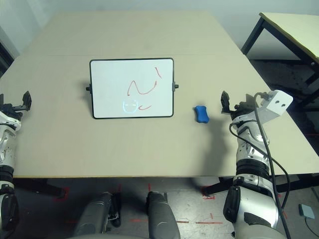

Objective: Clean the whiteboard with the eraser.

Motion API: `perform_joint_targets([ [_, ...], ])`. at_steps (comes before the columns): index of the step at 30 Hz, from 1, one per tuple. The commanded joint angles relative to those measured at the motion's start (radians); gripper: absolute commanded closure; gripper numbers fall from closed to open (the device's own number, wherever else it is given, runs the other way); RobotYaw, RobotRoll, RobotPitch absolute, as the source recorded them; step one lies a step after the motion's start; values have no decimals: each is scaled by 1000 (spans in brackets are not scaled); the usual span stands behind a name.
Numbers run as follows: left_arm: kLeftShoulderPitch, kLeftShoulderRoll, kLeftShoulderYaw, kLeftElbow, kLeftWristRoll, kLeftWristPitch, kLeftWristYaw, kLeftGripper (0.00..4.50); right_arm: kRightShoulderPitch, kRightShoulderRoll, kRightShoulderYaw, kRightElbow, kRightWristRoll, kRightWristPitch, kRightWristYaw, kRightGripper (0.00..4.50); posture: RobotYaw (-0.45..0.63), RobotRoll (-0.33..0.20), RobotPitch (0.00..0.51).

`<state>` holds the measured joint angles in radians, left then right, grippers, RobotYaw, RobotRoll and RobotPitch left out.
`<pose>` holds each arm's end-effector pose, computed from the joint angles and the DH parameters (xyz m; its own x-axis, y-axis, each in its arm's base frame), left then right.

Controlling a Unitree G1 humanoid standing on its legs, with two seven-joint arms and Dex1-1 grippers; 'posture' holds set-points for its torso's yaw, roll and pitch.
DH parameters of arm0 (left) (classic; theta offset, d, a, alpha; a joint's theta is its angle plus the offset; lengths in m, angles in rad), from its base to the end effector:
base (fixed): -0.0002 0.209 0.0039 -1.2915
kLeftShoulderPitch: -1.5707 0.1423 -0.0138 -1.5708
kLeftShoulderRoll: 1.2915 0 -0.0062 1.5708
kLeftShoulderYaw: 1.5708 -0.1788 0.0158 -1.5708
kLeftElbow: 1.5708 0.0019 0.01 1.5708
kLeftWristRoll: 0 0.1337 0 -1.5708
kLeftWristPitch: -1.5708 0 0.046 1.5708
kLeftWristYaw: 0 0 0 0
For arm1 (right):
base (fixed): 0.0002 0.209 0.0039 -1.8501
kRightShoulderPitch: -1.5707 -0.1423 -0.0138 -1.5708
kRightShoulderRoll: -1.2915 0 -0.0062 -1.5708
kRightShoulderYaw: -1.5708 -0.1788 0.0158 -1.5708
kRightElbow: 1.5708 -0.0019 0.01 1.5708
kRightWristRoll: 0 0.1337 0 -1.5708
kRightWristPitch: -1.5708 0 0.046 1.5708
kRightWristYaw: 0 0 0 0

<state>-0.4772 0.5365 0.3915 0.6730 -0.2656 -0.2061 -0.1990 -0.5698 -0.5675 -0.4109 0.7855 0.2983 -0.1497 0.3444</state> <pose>0.2572 0.3224 0.1127 0.9436 0.2712 0.1899 -0.2861 0.9566 0.0556 0.2674 -0.3300 0.1205 0.9743 -0.1759 0.1405 0.1774 0.9841 0.0023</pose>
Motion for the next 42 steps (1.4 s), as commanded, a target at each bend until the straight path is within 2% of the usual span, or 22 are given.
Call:
perform_joint_targets([
  [1,-42,28,-25,-77,-18,75,-69,0,22,-29,7,-123,-1,120,-26,45,11,0,140],
  [4,-120,90,-67,-244,-85,232,-209,0,45,-89,27,-386,23,429,-57,45,28,0,134],
  [8,-143,115,-104,-413,-141,396,-286,0,46,-108,57,-576,59,692,-61,45,32,0,127],
  [12,-149,119,-113,-530,-186,523,-311,0,32,-105,76,-679,68,838,-72,45,27,0,127],
  [16,-134,124,-183,-675,-254,706,-385,0,0,-98,125,-751,81,1052,-81,45,26,0,132],
  [20,-116,116,-234,-783,-280,819,-404,0,-32,-83,172,-775,72,1200,-88,45,21,0,139],
  [29,-95,105,-312,-863,-257,890,-410,0,-42,-85,270,-762,15,1318,-83,45,15,0,145],
  [42,-76,72,-338,-913,-239,912,-410,0,-32,-69,292,-696,-48,1305,-81,45,22,0,141],
])
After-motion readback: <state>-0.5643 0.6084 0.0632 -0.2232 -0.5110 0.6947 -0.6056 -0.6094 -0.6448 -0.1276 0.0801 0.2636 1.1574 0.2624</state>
